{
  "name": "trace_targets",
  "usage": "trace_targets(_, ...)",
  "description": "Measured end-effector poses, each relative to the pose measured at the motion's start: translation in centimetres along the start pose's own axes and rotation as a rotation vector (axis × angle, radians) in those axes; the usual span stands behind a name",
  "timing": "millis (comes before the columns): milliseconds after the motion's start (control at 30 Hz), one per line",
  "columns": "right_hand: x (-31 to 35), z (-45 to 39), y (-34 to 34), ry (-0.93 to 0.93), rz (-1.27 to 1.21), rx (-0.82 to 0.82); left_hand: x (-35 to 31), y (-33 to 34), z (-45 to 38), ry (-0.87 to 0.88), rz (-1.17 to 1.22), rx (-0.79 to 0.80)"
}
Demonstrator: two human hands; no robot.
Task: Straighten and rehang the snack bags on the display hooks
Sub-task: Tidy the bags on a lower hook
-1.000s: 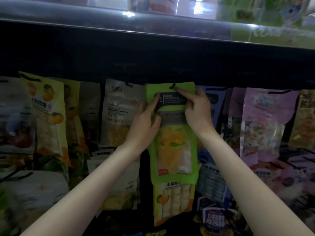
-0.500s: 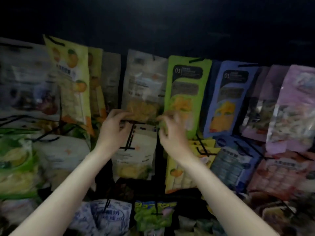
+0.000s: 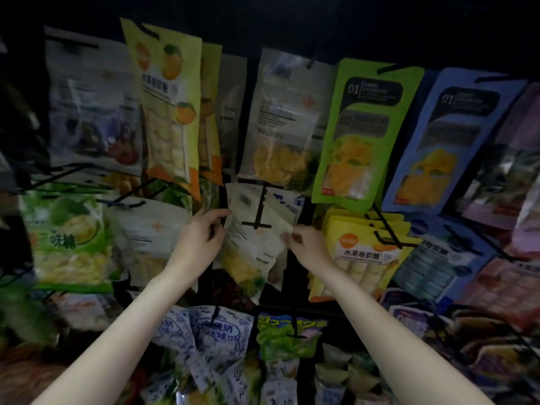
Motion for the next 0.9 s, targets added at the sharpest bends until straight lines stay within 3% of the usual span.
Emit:
trace_targets(133, 0.7, 1.8, -0.6, -0.127, 0.074, -0.017, -0.5, -0.5, 0.1, 0.051, 0.024, -0.036)
trace_targets(300, 1.5, 4.8, -3.3, -0.139, 0.138, 0.006, -0.8, -0.8, 1.1, 0.15, 0.005, -0.05)
trace_targets(400, 3.3, 6.2, -4.1, -0.259, 0.287, 0.033, -1.9, -1.1, 2.2, 0.318, -0.057, -0.001)
trace_targets(467, 4.0, 7.7, -4.7, -0.292, 0.235, 0.071, -2.3, -1.1, 3.1, 0.445, -0.196, 0.06)
trace_targets(567, 4.2, 9.9, -6.0, -0.335, 0.201, 0.06, -3.1, -1.7, 4.5, 0.584, -0.344, 0.021)
trace_targets(733, 7.1, 11.1, -9.3, -0.485, 0.086, -0.262, -6.8, -3.9, 3.2, 0.643, -0.28, -0.104)
trace_targets(900, 11.3, 11.3, -13.4, -0.611, -0.068, -0.638, -11.8, -6.0, -1.9, 0.707, -0.436, -0.282)
Point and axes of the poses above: each hand's wrist, its own z-axis away from the middle knuckle, its own y-axis out of the palm, x = y × z, the point moved 4 cm from there along -z, towards the middle knuckle, and after that the axes turned 10 degrees about y, right-handed, at the moved point
